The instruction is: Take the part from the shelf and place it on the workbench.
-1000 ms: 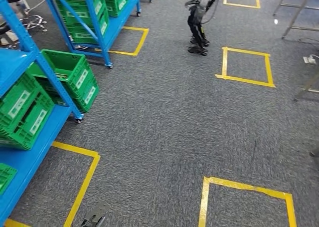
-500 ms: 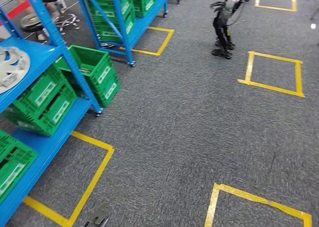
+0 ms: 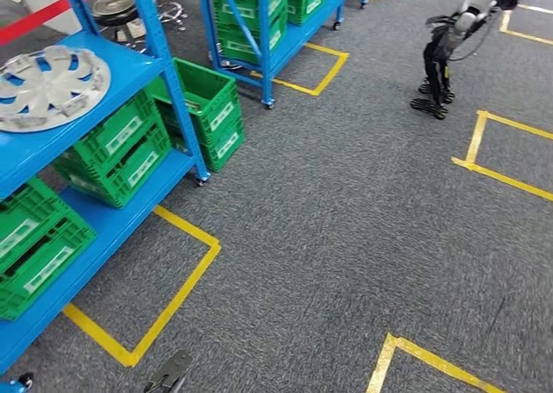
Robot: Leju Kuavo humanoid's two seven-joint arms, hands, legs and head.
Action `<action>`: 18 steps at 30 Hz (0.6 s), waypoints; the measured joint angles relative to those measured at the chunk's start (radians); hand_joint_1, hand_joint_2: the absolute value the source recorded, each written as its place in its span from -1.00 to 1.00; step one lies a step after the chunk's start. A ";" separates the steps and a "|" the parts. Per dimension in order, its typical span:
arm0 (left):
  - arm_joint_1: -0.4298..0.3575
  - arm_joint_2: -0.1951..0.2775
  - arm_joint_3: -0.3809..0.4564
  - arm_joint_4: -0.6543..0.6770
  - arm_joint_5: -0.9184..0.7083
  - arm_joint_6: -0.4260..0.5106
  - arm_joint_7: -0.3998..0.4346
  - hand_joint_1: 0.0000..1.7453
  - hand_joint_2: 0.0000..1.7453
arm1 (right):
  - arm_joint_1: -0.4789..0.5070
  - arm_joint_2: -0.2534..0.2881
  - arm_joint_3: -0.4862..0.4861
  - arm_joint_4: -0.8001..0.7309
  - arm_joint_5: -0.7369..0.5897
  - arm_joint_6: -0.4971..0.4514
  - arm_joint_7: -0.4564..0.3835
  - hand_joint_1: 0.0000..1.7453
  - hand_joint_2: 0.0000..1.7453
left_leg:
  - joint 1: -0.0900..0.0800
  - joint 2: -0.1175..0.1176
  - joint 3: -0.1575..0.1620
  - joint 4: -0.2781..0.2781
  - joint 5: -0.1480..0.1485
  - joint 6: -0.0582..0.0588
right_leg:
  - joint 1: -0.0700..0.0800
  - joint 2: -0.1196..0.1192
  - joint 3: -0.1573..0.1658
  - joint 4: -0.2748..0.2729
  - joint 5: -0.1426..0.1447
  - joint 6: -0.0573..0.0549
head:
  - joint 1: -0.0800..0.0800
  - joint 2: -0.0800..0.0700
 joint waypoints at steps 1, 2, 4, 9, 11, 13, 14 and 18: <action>0.000 -0.001 0.001 0.000 -0.001 0.000 0.000 -1.00 -1.00 | 0.001 0.000 0.000 0.000 0.001 0.000 0.000 -1.00 -1.00 | 0.000 -0.010 0.000 0.000 0.000 0.002 | 0.000 0.008 -0.031 0.063 -0.022 0.001 | 0.001 0.000; 0.000 -0.001 0.002 0.000 -0.003 0.000 0.000 -1.00 -1.00 | 0.003 0.000 0.000 0.000 0.001 0.000 0.000 -1.00 -1.00 | 0.001 -0.019 0.001 0.001 0.000 0.002 | 0.000 0.012 -0.051 0.099 -0.027 0.003 | 0.001 0.000; 0.001 -0.001 0.006 0.000 -0.004 0.000 0.000 -1.00 -1.00 | 0.003 0.000 0.000 0.000 0.002 0.000 0.000 -1.00 -1.00 | 0.003 -0.041 0.003 0.002 -0.001 0.000 | -0.003 0.017 -0.035 0.051 0.024 0.004 | 0.001 0.000; -0.001 0.000 0.009 0.000 -0.007 0.000 -0.002 -1.00 -1.00 | 0.001 0.000 -0.001 0.000 0.004 0.000 -0.005 -1.00 -1.00 | 0.006 -0.087 -0.007 0.013 0.002 -0.026 | -0.014 0.081 0.066 -0.169 0.110 -0.001 | 0.003 0.000; 0.002 0.001 0.010 0.000 -0.008 0.000 -0.002 -1.00 -1.00 | 0.000 0.000 -0.001 0.000 0.004 0.000 -0.006 -1.00 -1.00 | 0.009 -0.089 -0.011 0.012 0.005 -0.036 | -0.013 0.067 0.066 -0.172 0.114 -0.015 | 0.001 0.000; 0.002 0.001 0.010 0.000 -0.009 0.000 -0.002 -1.00 -1.00 | 0.000 0.000 -0.002 0.000 0.005 0.000 -0.008 -1.00 -1.00 | 0.007 -0.056 -0.032 0.053 -0.024 -0.046 | -0.014 0.049 0.068 -0.176 0.117 -0.029 | -0.005 0.000; 0.000 0.001 0.010 0.000 -0.009 0.000 -0.002 -1.00 -1.00 | 0.001 0.000 -0.002 0.000 0.005 0.000 -0.008 -1.00 -1.00 | 0.005 -0.033 -0.056 0.104 -0.053 -0.049 | -0.013 0.038 0.068 -0.177 0.118 -0.033 | -0.008 0.000; -0.001 0.000 0.010 0.000 -0.009 0.000 -0.003 -1.00 -1.00 | 0.002 -0.001 -0.002 0.000 0.005 0.000 -0.008 -1.00 -1.00 | 0.006 -0.011 -0.150 0.298 -0.116 -0.051 | -0.008 -0.007 0.068 -0.177 0.116 -0.040 | -0.011 0.000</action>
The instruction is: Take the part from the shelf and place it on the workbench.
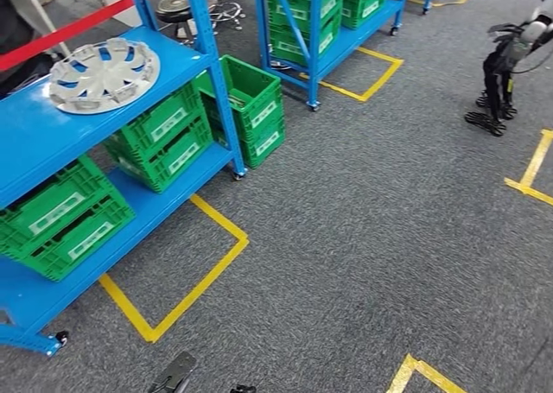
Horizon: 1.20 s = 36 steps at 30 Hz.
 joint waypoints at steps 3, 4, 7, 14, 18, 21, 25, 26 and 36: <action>0.001 0.001 0.000 0.000 0.000 0.000 0.000 -1.00 -1.00 | -0.003 0.000 0.000 0.000 0.000 0.000 0.000 -1.00 -1.00 | -0.007 0.026 0.085 -0.159 0.089 0.017 | 0.004 -0.024 0.005 0.000 -0.003 0.002 | -0.002 0.000; -0.001 0.001 0.000 0.000 0.000 0.000 0.000 -1.00 -1.00 | -0.003 0.000 0.000 0.000 0.000 0.000 0.000 -1.00 -1.00 | -0.013 0.043 0.117 -0.222 0.107 0.025 | 0.006 -0.030 0.005 0.001 -0.006 0.005 | -0.003 0.000; -0.005 0.002 0.000 0.000 -0.004 0.000 0.000 -1.00 -1.00 | -0.004 0.000 0.000 0.000 0.001 0.000 0.000 -1.00 -1.00 | -0.023 0.058 0.146 -0.290 0.109 0.037 | 0.012 -0.053 0.006 -0.001 -0.010 0.018 | -0.004 0.000; -0.003 0.000 0.006 0.000 -0.009 0.000 -0.005 -1.00 -1.00 | 0.000 0.000 0.000 0.000 0.006 0.000 0.000 -1.00 -1.00 | -0.011 -0.001 0.151 -0.302 0.118 0.058 | 0.008 0.019 -0.112 0.261 -0.140 0.039 | 0.003 0.000; -0.002 0.000 0.007 0.000 -0.009 0.000 -0.006 -1.00 -1.00 | 0.000 0.000 0.000 0.000 0.006 0.000 0.000 -1.00 -1.00 | -0.005 -0.043 0.156 -0.297 0.116 0.050 | -0.001 0.041 -0.060 0.127 -0.036 0.048 | 0.005 0.000; -0.003 0.002 0.009 0.000 -0.009 0.000 -0.006 -1.00 -1.00 | -0.001 0.000 0.000 0.000 0.006 0.001 0.001 -1.00 -1.00 | -0.004 -0.070 0.146 -0.286 0.116 0.031 | -0.009 0.082 -0.005 0.010 -0.004 0.042 | 0.008 0.000; 0.002 0.005 0.013 0.000 -0.009 0.000 -0.006 -1.00 -1.00 | -0.003 0.000 -0.001 0.000 0.006 0.003 0.003 -1.00 -1.00 | 0.002 -0.062 0.129 -0.270 0.105 0.012 | -0.006 0.059 -0.005 0.004 0.003 0.013 | 0.005 0.000; 0.001 0.005 0.014 0.000 -0.009 0.000 -0.006 -1.00 -1.00 | -0.002 0.000 -0.001 0.000 0.006 0.003 0.002 -1.00 -1.00 | 0.003 -0.042 0.110 -0.230 0.081 0.007 | -0.007 0.050 -0.004 0.002 0.005 0.008 | 0.003 0.000; -0.005 0.002 0.014 0.000 -0.014 0.000 -0.008 -1.00 -1.00 | -0.002 0.000 -0.001 0.000 0.006 0.002 0.001 -1.00 -1.00 | -0.020 0.055 0.144 -0.276 0.112 0.032 | 0.010 -0.034 0.000 0.003 -0.005 0.010 | -0.004 0.000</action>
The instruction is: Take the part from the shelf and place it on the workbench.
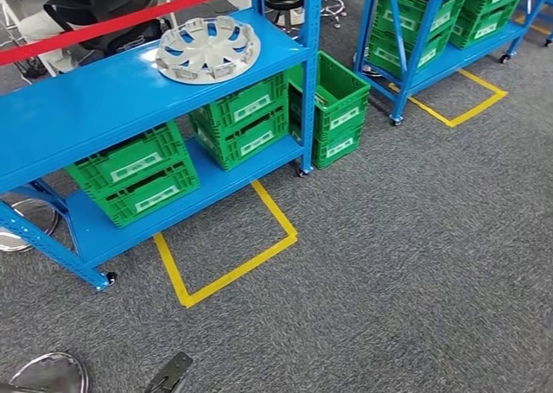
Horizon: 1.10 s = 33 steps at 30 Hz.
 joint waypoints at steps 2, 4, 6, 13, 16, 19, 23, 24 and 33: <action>0.000 -0.001 0.001 0.000 0.000 0.000 -0.001 -1.00 -1.00 | -0.001 0.000 0.000 0.000 0.000 -0.001 0.000 -1.00 -1.00 | -0.002 -0.007 0.003 -0.016 -0.002 0.005 | 0.002 -0.014 0.003 -0.005 -0.001 0.009 | 0.000 0.000; 0.004 -0.002 0.004 0.000 0.000 0.000 -0.001 -1.00 -1.00 | -0.001 0.000 0.000 0.000 0.000 -0.002 0.000 -1.00 -1.00 | 0.002 -0.022 0.006 -0.024 0.003 0.014 | 0.000 -0.001 0.001 0.007 -0.014 0.019 | 0.000 0.000; 0.004 -0.003 0.007 0.000 0.000 -0.001 -0.001 -1.00 -1.00 | -0.001 0.000 0.000 0.000 0.000 -0.002 0.000 -1.00 -1.00 | 0.006 -0.036 0.010 -0.030 0.007 0.022 | -0.001 0.034 -0.037 0.094 -0.066 0.026 | 0.002 0.000; 0.003 -0.007 0.014 0.000 -0.001 -0.002 -0.001 -1.00 -1.00 | 0.003 0.000 0.000 0.000 0.000 -0.003 0.000 -1.00 -1.00 | 0.010 -0.101 0.015 -0.024 0.004 0.017 | -0.010 0.084 -0.052 0.099 -0.019 0.035 | 0.004 0.000; 0.002 -0.007 0.015 0.000 -0.002 -0.002 -0.001 -1.00 -1.00 | 0.001 -0.001 0.000 0.000 0.000 -0.002 0.001 -1.00 -1.00 | 0.010 -0.125 0.005 -0.015 0.005 0.000 | -0.015 0.124 -0.005 0.001 0.005 0.026 | 0.007 0.000; 0.006 -0.006 0.017 0.000 -0.003 -0.002 -0.001 -1.00 -1.00 | 0.001 -0.001 0.000 0.000 0.000 -0.002 0.001 -1.00 -1.00 | 0.014 -0.121 -0.004 -0.007 0.001 -0.014 | -0.014 0.102 -0.005 -0.002 0.011 0.004 | 0.005 0.000; 0.001 -0.007 0.017 0.000 -0.004 -0.001 -0.001 -1.00 -1.00 | 0.003 -0.001 0.000 0.000 0.000 -0.002 0.001 -1.00 -1.00 | 0.014 -0.059 -0.113 0.214 -0.112 -0.029 | -0.012 0.061 -0.004 -0.004 0.011 -0.011 | -0.006 0.000; 0.001 -0.007 0.017 0.000 -0.004 -0.001 -0.001 -1.00 -1.00 | 0.003 -0.001 0.000 0.000 0.000 -0.002 0.001 -1.00 -1.00 | 0.015 -0.056 -0.138 0.264 -0.126 -0.030 | -0.011 0.051 -0.004 -0.004 0.010 -0.012 | -0.006 0.000; 0.000 -0.006 0.018 0.000 -0.008 -0.001 -0.001 -1.00 -1.00 | -0.001 -0.002 0.000 0.000 0.000 -0.002 0.003 -1.00 -1.00 | 0.001 -0.011 0.005 -0.018 -0.002 0.005 | -0.001 -0.009 0.005 -0.008 -0.001 0.014 | -0.005 0.000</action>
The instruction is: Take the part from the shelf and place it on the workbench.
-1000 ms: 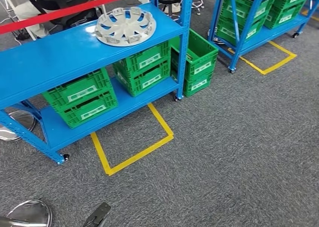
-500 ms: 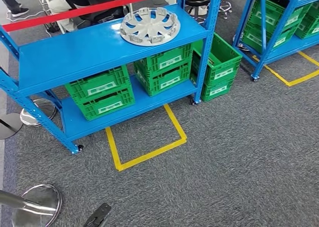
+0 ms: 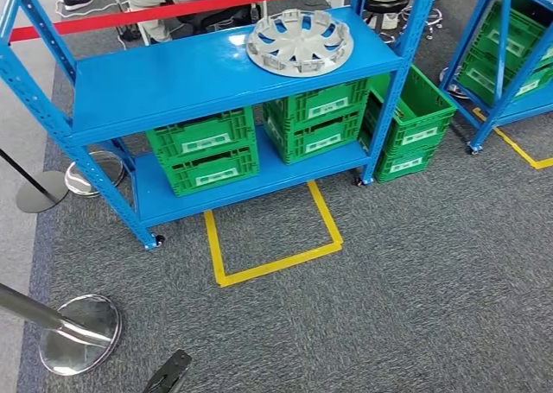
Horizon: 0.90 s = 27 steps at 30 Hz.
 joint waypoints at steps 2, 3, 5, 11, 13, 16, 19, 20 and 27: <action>0.003 0.000 0.000 0.000 -0.002 0.000 0.000 -1.00 -1.00 | 0.000 0.000 0.000 0.000 0.000 0.000 0.000 -1.00 -1.00 | 0.004 -0.014 0.004 -0.007 0.004 0.011 | -0.002 0.017 -0.009 0.026 -0.021 0.009 | 0.002 0.000; 0.002 0.000 0.001 0.000 -0.002 0.000 0.000 -1.00 -1.00 | 0.000 0.000 0.000 0.000 0.000 0.000 0.000 -1.00 -1.00 | 0.006 -0.022 0.007 -0.010 0.006 0.017 | -0.002 0.034 -0.028 0.069 -0.046 0.012 | 0.004 0.000; 0.000 -0.001 0.001 0.000 -0.003 0.000 0.000 -1.00 -1.00 | 0.002 0.000 0.000 0.000 0.000 0.000 0.000 -1.00 -1.00 | 0.007 -0.037 0.007 -0.011 0.005 0.022 | -0.002 0.059 -0.092 0.202 -0.107 0.016 | 0.007 0.000; 0.001 -0.001 0.001 0.000 -0.006 -0.001 0.000 -1.00 -1.00 | 0.003 0.000 0.000 0.000 0.001 0.000 -0.001 -1.00 -1.00 | 0.010 -0.093 0.011 -0.001 0.001 0.013 | -0.012 0.093 -0.047 0.078 -0.007 0.021 | 0.010 0.000; 0.002 0.000 0.001 0.000 -0.006 -0.001 0.000 -1.00 -1.00 | 0.002 0.000 0.000 0.000 0.002 0.000 -0.001 -1.00 -1.00 | 0.010 -0.107 0.006 0.005 0.000 0.001 | -0.014 0.114 -0.014 0.012 0.009 0.015 | 0.010 0.000; 0.005 0.002 0.003 0.000 -0.006 -0.001 0.000 -1.00 -1.00 | 0.001 0.000 0.000 0.000 0.002 0.000 -0.002 -1.00 -1.00 | 0.013 -0.116 0.002 0.003 0.003 -0.015 | -0.009 0.102 -0.011 0.008 0.012 -0.007 | 0.007 0.000; 0.004 0.004 0.005 0.000 -0.006 0.000 0.000 -1.00 -1.00 | 0.001 0.000 0.000 0.000 0.002 0.000 -0.003 -1.00 -1.00 | 0.013 -0.080 -0.043 0.093 -0.053 -0.027 | -0.011 0.080 -0.009 0.004 0.015 -0.023 | -0.003 0.000; 0.002 0.003 0.005 0.000 -0.006 0.000 0.000 -1.00 -1.00 | 0.002 0.000 0.000 0.000 0.002 0.000 -0.003 -1.00 -1.00 | 0.013 -0.065 -0.076 0.158 -0.084 -0.030 | -0.010 0.071 -0.010 0.004 0.015 -0.025 | -0.006 0.000; 0.000 0.002 0.007 0.000 -0.008 0.000 0.000 -1.00 -1.00 | 0.002 -0.001 0.000 0.000 0.002 0.000 -0.001 -1.00 -1.00 | 0.008 -0.003 -0.022 0.057 -0.005 -0.020 | -0.002 0.015 -0.006 0.006 0.007 -0.021 | -0.008 0.000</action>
